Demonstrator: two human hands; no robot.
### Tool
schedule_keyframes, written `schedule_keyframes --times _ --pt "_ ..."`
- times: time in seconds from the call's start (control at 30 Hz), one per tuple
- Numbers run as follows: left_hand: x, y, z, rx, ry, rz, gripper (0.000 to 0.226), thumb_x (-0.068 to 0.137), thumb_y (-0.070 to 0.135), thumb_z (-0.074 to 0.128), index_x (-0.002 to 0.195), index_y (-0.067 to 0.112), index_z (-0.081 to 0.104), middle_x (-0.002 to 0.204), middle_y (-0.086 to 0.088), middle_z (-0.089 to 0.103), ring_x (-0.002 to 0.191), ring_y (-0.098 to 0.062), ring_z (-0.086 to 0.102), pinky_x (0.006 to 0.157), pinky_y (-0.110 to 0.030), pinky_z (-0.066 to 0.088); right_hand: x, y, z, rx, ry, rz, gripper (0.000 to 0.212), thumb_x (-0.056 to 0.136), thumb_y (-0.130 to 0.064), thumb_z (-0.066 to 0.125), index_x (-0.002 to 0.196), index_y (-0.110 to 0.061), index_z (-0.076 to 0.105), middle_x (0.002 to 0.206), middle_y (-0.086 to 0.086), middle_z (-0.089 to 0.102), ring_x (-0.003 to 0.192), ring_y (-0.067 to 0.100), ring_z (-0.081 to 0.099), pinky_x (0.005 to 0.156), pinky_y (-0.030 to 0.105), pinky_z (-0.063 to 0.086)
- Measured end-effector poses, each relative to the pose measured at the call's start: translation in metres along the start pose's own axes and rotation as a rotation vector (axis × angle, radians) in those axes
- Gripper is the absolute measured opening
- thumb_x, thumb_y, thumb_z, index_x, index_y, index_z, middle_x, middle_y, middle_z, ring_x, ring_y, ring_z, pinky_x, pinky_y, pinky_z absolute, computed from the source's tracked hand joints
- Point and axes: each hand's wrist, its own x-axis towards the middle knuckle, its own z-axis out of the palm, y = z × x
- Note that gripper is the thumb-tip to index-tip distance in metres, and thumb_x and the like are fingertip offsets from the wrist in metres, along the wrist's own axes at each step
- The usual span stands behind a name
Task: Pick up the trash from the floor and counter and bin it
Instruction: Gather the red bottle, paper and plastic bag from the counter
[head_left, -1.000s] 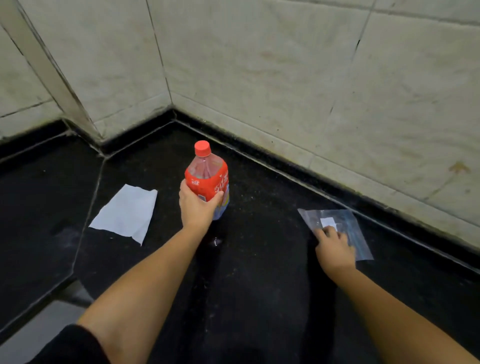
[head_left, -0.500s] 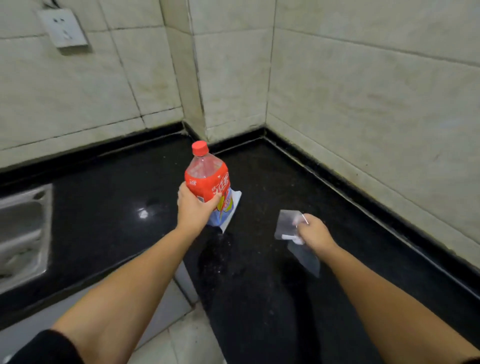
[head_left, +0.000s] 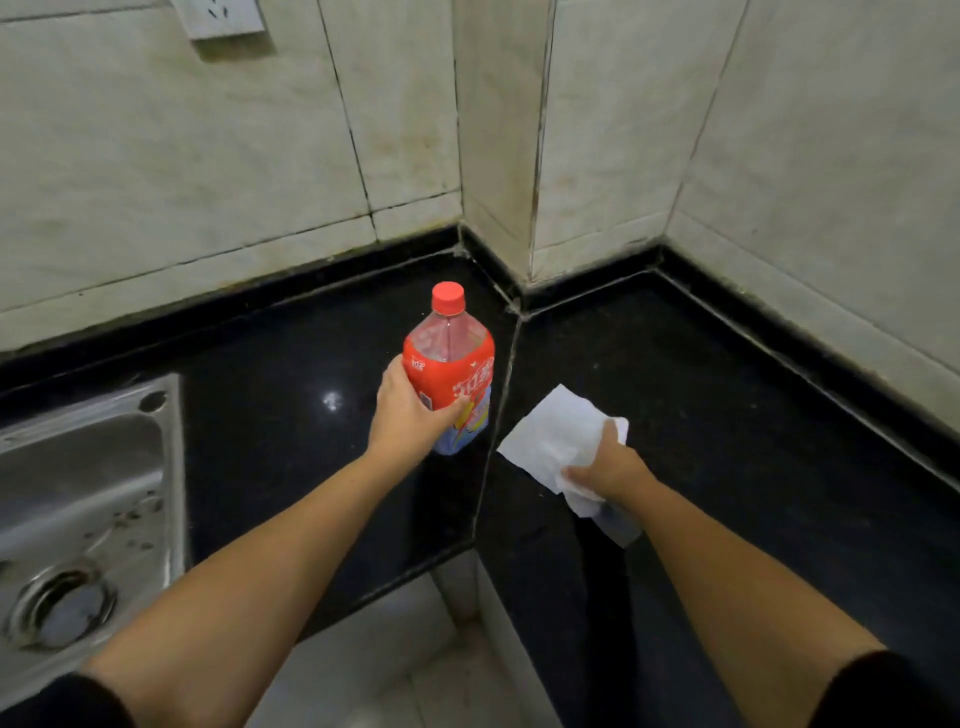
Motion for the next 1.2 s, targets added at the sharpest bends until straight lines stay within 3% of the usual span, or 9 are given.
schedule_keyframes --times 0.1,0.17,0.37,0.57,0.83,0.93,1.0,1.13,1.2 --pt "0.016 -0.009 0.004 -0.012 -0.041 -0.009 0.086 0.067 0.028 0.084 0.137 0.017 0.034 0.139 -0.006 0.046 0.127 -0.022 0.049 0.104 -0.047 0.047 0.013 0.000 0.000 -0.079 -0.005 0.082 0.097 0.077 -0.047 0.067 0.149 -0.021 0.008 0.155 0.009 0.012 0.118 0.033 0.051 0.098 0.045 0.050" --pt "0.020 -0.012 0.007 -0.015 -0.060 0.002 0.085 0.067 0.029 0.084 0.136 0.018 0.035 0.139 -0.005 0.046 0.127 -0.022 0.049 0.104 -0.047 0.048 0.016 -0.003 -0.002 -0.071 0.012 0.091 0.096 0.078 -0.042 0.068 0.150 -0.018 0.009 0.153 0.012 0.022 0.122 0.035 0.049 0.099 0.045 0.049" --pt "0.012 -0.015 0.004 -0.023 -0.061 -0.009 0.084 0.067 0.030 0.083 0.135 0.020 0.036 0.138 -0.005 0.045 0.128 -0.023 0.048 0.104 -0.051 0.047 0.002 -0.014 0.007 -0.184 0.081 0.046 0.035 0.094 -0.025 0.052 0.126 -0.011 0.054 0.128 0.013 0.059 0.114 0.031 0.058 0.095 0.039 0.050" --pt "-0.060 -0.013 -0.046 -0.004 0.045 -0.052 0.085 0.062 0.040 0.082 0.132 0.021 0.037 0.135 -0.004 0.048 0.125 -0.022 0.051 0.101 -0.049 0.049 -0.049 -0.017 0.018 -0.190 0.100 -0.129 0.027 0.093 -0.019 0.046 0.115 -0.011 0.059 0.118 0.013 0.063 0.106 0.029 0.061 0.087 0.036 0.051" --pt "-0.267 -0.050 -0.149 0.046 0.353 -0.230 0.091 0.050 0.053 0.075 0.128 0.020 0.042 0.128 -0.005 0.056 0.117 -0.022 0.057 0.099 -0.046 0.051 -0.186 -0.049 0.082 -0.225 -0.054 -0.574 0.011 0.090 -0.020 0.046 0.086 -0.015 0.054 0.111 0.015 0.066 0.089 0.027 0.058 0.078 0.037 0.048" --pt "-0.364 -0.072 -0.188 0.081 0.492 -0.333 0.092 0.048 0.055 0.070 0.126 0.013 0.046 0.125 -0.010 0.056 0.118 -0.026 0.055 0.100 -0.043 0.048 -0.245 -0.067 0.131 -0.346 -0.136 -0.714 0.028 0.090 -0.019 0.046 0.063 -0.025 0.038 0.113 0.015 0.067 0.088 0.027 0.056 0.073 0.030 0.041" --pt "-0.435 -0.090 -0.214 0.113 0.579 -0.425 0.095 0.045 0.059 0.065 0.126 0.011 0.047 0.125 -0.011 0.057 0.118 -0.026 0.054 0.100 -0.040 0.046 -0.286 -0.078 0.174 -0.452 -0.214 -0.812 0.026 0.090 -0.017 0.047 0.066 -0.026 0.043 0.116 0.014 0.067 0.095 0.030 0.059 0.073 0.028 0.039" --pt "-0.592 -0.126 -0.259 0.129 0.823 -0.615 0.092 0.049 0.055 0.070 0.127 0.011 0.049 0.124 -0.011 0.058 0.119 -0.028 0.055 0.102 -0.042 0.046 -0.390 -0.090 0.278 -0.635 -0.377 -1.004 0.028 0.090 -0.016 0.050 0.115 -0.010 0.061 0.123 0.016 0.065 0.110 0.033 0.061 0.078 0.031 0.043" --pt "-0.675 -0.140 -0.273 0.141 0.931 -0.736 0.083 0.058 0.042 0.079 0.128 0.011 0.048 0.125 -0.012 0.056 0.119 -0.027 0.054 0.102 -0.039 0.046 -0.454 -0.081 0.329 -0.741 -0.448 -1.104 0.015 0.090 -0.014 0.049 0.095 -0.016 0.064 0.122 0.017 0.065 0.111 0.034 0.060 0.084 0.032 0.047"
